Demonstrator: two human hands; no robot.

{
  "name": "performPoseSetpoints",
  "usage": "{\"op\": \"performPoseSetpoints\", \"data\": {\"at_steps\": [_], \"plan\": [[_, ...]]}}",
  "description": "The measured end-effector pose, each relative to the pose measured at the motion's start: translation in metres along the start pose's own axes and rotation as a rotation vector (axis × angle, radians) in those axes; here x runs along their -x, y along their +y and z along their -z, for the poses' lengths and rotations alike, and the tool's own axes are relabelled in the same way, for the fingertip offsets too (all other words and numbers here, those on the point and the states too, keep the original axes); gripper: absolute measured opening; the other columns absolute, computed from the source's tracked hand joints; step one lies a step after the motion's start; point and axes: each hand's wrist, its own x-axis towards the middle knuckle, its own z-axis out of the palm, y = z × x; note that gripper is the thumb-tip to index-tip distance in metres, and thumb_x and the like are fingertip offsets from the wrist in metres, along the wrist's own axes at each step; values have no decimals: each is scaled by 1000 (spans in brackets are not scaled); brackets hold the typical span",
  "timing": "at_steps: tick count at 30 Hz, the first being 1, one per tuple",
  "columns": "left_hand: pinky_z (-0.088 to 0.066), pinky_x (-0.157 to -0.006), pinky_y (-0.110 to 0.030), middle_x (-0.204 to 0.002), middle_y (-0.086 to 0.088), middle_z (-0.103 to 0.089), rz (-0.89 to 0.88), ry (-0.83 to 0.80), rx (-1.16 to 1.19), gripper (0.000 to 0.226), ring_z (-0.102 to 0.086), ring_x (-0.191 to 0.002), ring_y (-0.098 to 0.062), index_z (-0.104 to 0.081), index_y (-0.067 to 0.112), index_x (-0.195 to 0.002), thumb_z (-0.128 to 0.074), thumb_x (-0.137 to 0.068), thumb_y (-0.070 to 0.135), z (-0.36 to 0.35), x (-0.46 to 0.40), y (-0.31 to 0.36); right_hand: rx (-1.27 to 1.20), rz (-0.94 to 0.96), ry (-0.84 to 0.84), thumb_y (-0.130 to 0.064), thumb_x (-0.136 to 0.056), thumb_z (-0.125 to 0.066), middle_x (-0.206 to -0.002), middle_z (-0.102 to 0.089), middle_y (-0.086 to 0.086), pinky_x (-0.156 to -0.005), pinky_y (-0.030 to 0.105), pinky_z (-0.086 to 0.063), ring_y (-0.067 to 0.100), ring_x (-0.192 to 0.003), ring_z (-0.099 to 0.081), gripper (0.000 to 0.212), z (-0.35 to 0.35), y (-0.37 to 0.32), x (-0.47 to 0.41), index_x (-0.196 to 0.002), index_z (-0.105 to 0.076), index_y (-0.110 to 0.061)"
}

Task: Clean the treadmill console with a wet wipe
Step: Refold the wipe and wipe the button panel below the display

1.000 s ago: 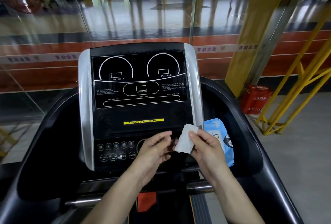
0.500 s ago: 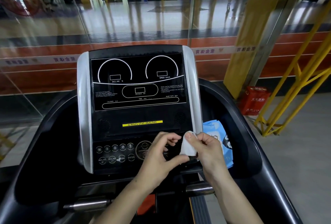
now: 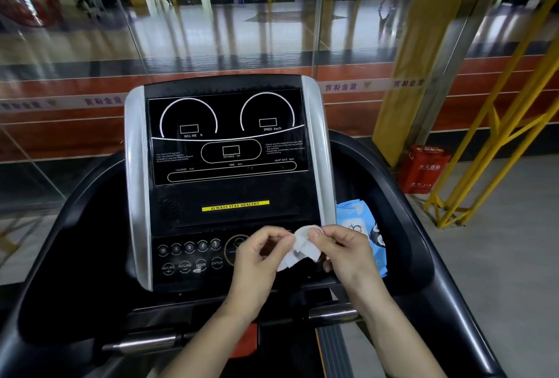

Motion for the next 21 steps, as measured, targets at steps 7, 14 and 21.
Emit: {"op": "performPoseSetpoints", "data": {"at_steps": [7, 14, 21], "plan": [[-50, -80, -24, -84, -1, -69, 126, 89, 102, 13, -61, -83, -10, -71, 7, -93, -65, -101, 15, 6, -5, -4, 215, 58, -119, -22, -96, -75, -72, -63, -6, -67, 18, -45, 6, -69, -55, 19, 11, 6, -5, -77, -76, -18], [-52, -82, -33, -87, -10, -74, 132, 55, 88, 16, -65, -83, -15, -72, 10, -88, -67, -101, 18, 12, -6, -2, 161, 31, -233, -45, -90, -72, -80, -61, 9, -79, 38, -44, 19, -80, -53, 30, 21, 1, -6, -84, -71, -16], [-52, -89, -35, -91, -2, -74, 147, 75, 119, 11, -64, -89, -13, -74, 13, -91, -71, -97, 21, 14, -6, 1, -32, -15, -137, -16, -104, -64, -97, -69, 32, -93, 44, -61, 32, -81, -74, 18, 16, 5, -7, -97, -71, -1]]}}
